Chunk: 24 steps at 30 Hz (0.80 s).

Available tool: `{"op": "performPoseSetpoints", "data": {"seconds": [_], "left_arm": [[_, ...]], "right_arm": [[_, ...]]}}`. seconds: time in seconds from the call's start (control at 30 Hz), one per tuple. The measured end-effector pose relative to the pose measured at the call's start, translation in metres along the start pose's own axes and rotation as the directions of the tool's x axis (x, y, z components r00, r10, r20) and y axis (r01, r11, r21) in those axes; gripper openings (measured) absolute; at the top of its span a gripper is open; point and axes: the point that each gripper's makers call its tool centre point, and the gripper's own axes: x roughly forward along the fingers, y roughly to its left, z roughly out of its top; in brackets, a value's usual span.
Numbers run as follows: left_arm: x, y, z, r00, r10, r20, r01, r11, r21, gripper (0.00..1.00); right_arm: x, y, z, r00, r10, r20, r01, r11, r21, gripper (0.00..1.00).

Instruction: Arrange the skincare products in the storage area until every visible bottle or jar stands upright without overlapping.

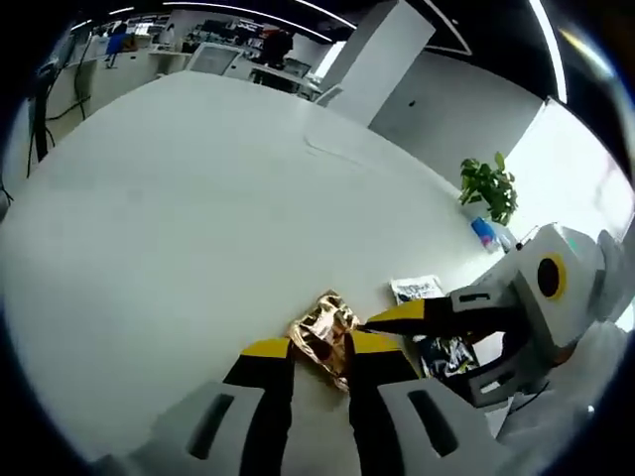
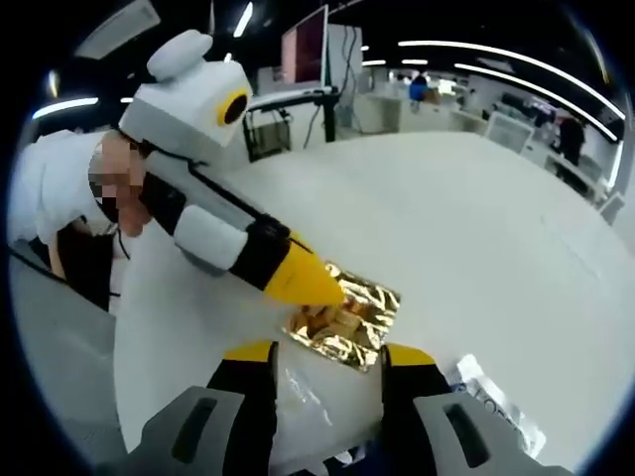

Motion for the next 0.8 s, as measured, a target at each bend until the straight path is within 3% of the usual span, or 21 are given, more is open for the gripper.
{"op": "performPoseSetpoints", "data": {"seconds": [0.47,0.8], "left_arm": [[0.024,-0.002,0.011,0.999,-0.008,-0.045,0.013,0.993,0.117,0.15],[0.031,-0.008,0.011,0.999,-0.01,-0.05,0.016,0.991,0.131,0.14]], "right_arm": [[-0.014,-0.005,-0.013,1.0,-0.017,-0.008,0.018,1.0,0.022,0.35],[-0.027,-0.018,-0.002,0.993,-0.068,0.097,0.068,0.998,0.006,0.31]]}}
